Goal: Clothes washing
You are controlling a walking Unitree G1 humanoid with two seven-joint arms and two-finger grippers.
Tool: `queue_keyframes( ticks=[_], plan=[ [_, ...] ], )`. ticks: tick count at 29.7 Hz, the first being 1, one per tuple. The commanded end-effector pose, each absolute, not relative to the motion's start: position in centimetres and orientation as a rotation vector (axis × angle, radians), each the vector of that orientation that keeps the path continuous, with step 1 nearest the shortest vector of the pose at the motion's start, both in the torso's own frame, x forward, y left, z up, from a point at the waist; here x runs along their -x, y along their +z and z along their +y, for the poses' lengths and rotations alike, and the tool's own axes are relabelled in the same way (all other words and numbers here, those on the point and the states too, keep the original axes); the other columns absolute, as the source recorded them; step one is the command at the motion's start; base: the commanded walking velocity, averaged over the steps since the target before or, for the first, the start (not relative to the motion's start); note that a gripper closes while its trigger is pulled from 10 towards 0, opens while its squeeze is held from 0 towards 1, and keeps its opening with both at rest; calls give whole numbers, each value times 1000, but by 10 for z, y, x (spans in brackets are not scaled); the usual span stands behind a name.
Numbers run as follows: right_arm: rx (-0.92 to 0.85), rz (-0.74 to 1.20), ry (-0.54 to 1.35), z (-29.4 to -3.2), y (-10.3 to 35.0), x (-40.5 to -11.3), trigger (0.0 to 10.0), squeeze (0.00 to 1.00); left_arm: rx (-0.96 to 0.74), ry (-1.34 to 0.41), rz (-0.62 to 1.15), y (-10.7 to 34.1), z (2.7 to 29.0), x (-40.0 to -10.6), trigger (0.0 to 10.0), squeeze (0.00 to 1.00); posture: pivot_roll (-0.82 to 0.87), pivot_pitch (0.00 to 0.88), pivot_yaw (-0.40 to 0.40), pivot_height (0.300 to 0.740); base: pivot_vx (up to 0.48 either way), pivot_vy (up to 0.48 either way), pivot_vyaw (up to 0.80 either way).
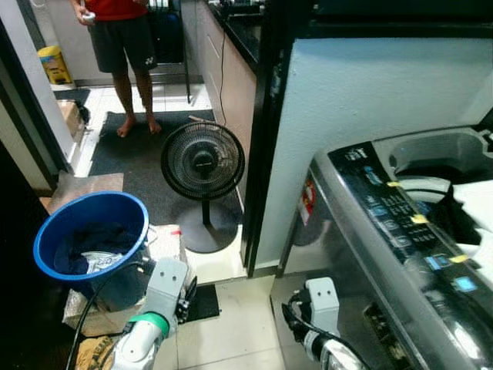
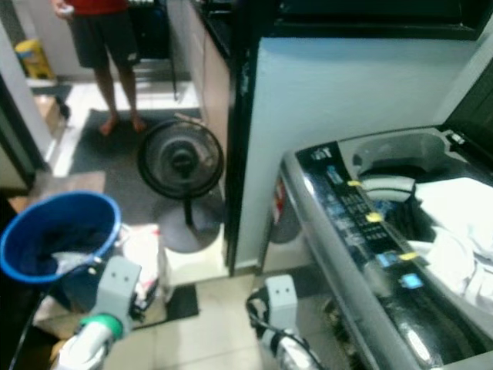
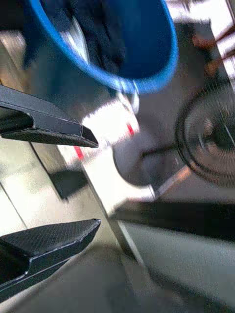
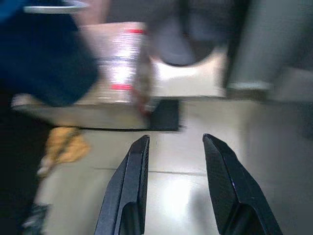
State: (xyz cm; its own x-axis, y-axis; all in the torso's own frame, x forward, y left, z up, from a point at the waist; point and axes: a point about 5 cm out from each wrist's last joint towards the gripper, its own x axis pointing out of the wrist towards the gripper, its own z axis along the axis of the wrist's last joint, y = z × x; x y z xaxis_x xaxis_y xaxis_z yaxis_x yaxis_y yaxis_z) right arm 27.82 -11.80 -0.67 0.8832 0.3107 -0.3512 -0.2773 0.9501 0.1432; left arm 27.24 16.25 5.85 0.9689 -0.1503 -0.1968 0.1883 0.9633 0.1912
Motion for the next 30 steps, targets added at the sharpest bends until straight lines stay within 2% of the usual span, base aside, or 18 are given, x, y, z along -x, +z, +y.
queue_keyframes(
  ticks=[1,6,18,25,30],
  plan=[
    [-82,404,288,-125,-12,-273,10000,0,-200,-182,208,51,159,-268,10000,0,84,3,6,740,0,480,0],
    [-17,398,315,-123,-12,-273,10000,0,-200,-183,206,51,160,-269,10000,0,83,3,6,740,0,441,764],
    [-3,383,341,-120,-10,-274,10000,0,-215,-192,213,50,160,-270,10000,0,74,0,8,740,0,0,0],
    [38,406,383,-117,-15,-269,10000,0,-223,-193,293,29,165,-262,10000,0,70,0,7,740,0,0,0],
    [-66,482,272,-130,-24,-263,10000,0,-224,-201,399,4,168,-251,10000,0,72,0,-1,740,0,0,0]
  ],
)
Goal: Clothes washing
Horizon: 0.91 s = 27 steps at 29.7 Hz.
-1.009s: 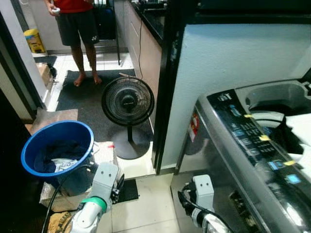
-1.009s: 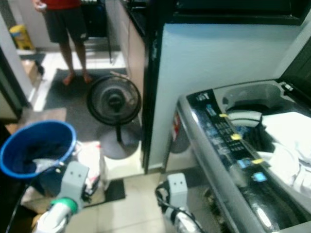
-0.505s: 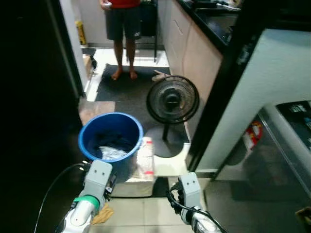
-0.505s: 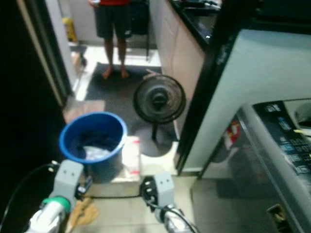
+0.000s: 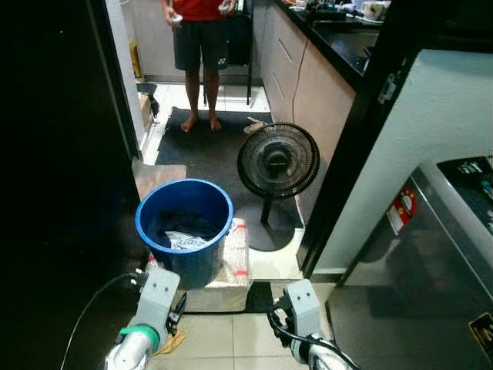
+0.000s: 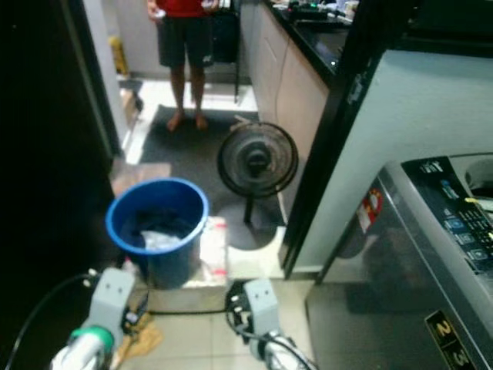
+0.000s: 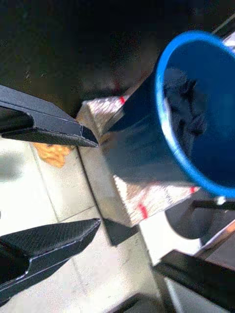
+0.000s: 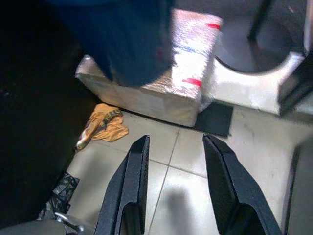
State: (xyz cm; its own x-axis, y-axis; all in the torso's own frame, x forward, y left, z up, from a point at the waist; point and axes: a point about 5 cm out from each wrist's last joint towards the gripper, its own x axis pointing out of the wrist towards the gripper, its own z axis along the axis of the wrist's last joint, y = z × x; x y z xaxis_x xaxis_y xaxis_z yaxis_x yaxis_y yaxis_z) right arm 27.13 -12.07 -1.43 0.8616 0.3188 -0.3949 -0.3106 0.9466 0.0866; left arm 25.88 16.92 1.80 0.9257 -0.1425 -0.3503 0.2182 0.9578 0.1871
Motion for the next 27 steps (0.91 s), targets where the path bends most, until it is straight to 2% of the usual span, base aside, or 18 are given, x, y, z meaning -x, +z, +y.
queue_keyframes(
  ticks=[1,7,9,12,20,27],
  plan=[
    [-91,512,233,-136,-28,-261,10000,0,-200,-200,447,-4,169,-247,10000,0,69,0,-3,740,0,0,0],
    [-101,643,141,-153,-47,-241,10000,0,-156,-218,628,-37,172,-226,10000,0,57,0,-7,740,0,0,0],
    [-72,719,120,-159,-58,-227,10000,0,-181,-230,739,-55,176,-210,10000,0,57,0,-7,740,0,0,0],
    [-68,764,117,-163,-65,-215,10000,0,-255,-238,806,-66,183,-197,10000,0,47,0,-18,740,0,0,0],
    [-45,775,139,-165,-68,-208,10000,0,-283,-234,778,-65,176,-203,10000,0,19,0,-23,740,0,0,0],
    [-39,734,127,-166,-63,-217,10000,0,-270,-243,730,-61,162,-213,10000,0,18,0,-24,740,0,0,0]
  ],
)
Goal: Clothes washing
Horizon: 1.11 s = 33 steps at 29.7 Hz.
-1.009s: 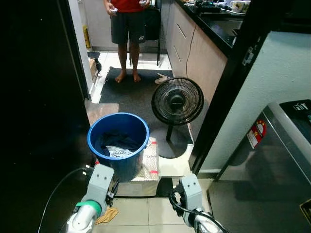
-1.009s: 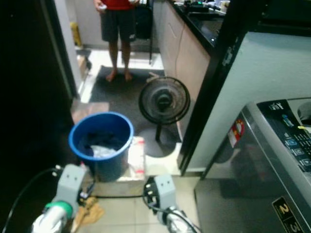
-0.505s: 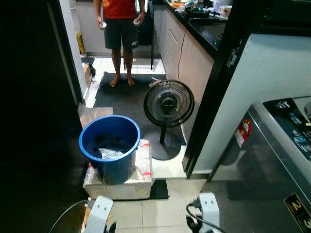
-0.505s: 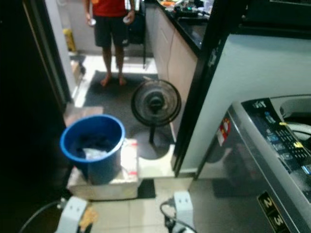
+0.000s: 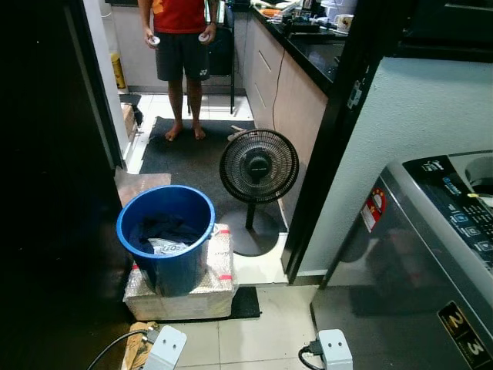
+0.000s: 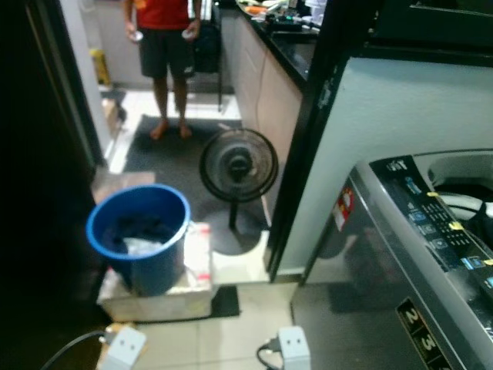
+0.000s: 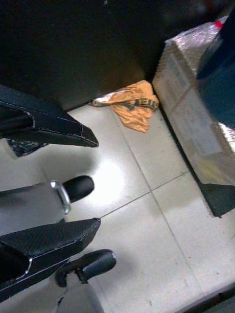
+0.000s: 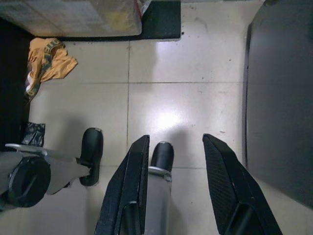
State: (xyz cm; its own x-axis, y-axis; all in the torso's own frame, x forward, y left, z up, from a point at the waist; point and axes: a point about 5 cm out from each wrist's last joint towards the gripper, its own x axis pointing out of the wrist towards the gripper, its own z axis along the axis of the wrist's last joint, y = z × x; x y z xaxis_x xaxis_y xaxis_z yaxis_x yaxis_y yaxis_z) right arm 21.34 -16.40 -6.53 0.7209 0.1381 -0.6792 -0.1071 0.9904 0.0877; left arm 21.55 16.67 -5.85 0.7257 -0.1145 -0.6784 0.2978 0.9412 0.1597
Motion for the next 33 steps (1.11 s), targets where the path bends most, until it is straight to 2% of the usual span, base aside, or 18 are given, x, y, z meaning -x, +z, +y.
queue_keyframes(
  ticks=[1,9,27,33],
  plan=[
    [-39,734,127,-166,-63,-217,10000,0,-270,-243,730,-61,162,-213,10000,0,18,0,-24,740,0,0,0],
    [-35,650,120,-164,-51,-233,10000,0,-268,-225,686,-57,159,-221,10000,0,23,0,-26,740,0,0,714],
    [-34,636,124,-163,-50,-234,10000,0,-255,-199,649,-53,158,-228,10000,0,25,2,-26,740,0,0,781],
    [-31,618,144,-160,-48,-236,10000,0,-249,-195,630,-51,157,-230,10000,0,25,2,-26,740,251,288,0]
  ],
)
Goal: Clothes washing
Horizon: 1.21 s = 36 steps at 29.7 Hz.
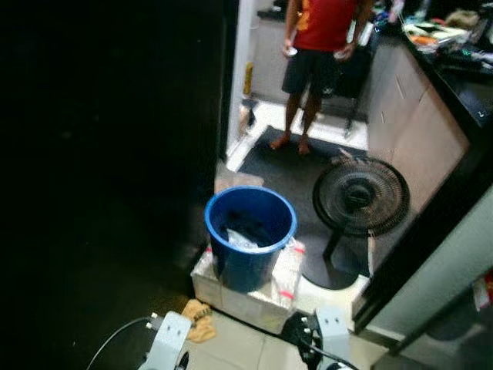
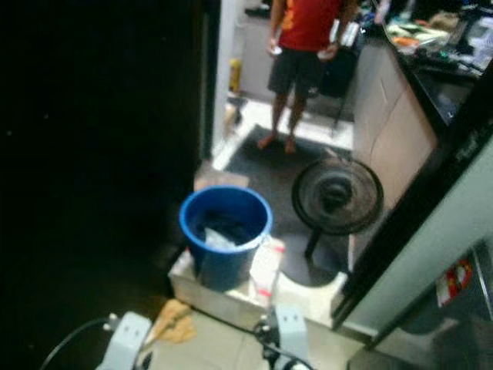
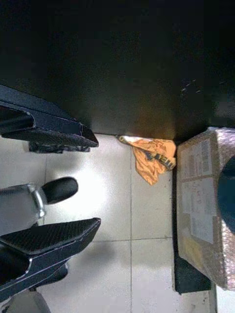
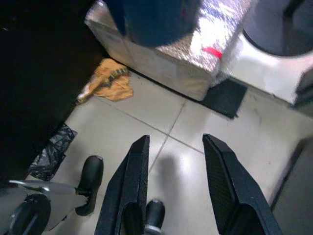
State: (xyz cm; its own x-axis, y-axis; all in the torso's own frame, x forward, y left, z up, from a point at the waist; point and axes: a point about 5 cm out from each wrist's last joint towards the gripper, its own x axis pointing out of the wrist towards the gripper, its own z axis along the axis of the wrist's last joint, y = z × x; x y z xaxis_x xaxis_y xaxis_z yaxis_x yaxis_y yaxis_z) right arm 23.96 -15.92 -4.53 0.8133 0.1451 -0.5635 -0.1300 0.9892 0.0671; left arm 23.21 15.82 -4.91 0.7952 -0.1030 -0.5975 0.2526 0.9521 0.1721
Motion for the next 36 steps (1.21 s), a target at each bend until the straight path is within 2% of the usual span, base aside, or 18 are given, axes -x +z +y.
queue_keyframes(
  ticks=[1,11,18,36],
  plan=[
    [-40,621,135,-160,-49,-235,10000,0,-250,-196,630,-51,157,-230,10000,0,25,2,-26,740,311,368,0],
    [-57,631,113,-164,-50,-234,10000,0,-257,-203,628,-50,158,-231,10000,0,20,0,-19,740,307,369,-542],
    [-37,628,124,-163,-49,-235,10000,0,-259,-205,627,-50,158,-232,10000,0,20,0,-18,740,279,364,0],
    [-39,633,131,-160,-50,-233,10000,0,-243,-213,626,-49,157,-233,10000,0,21,1,-17,740,0,0,0]
  ],
)
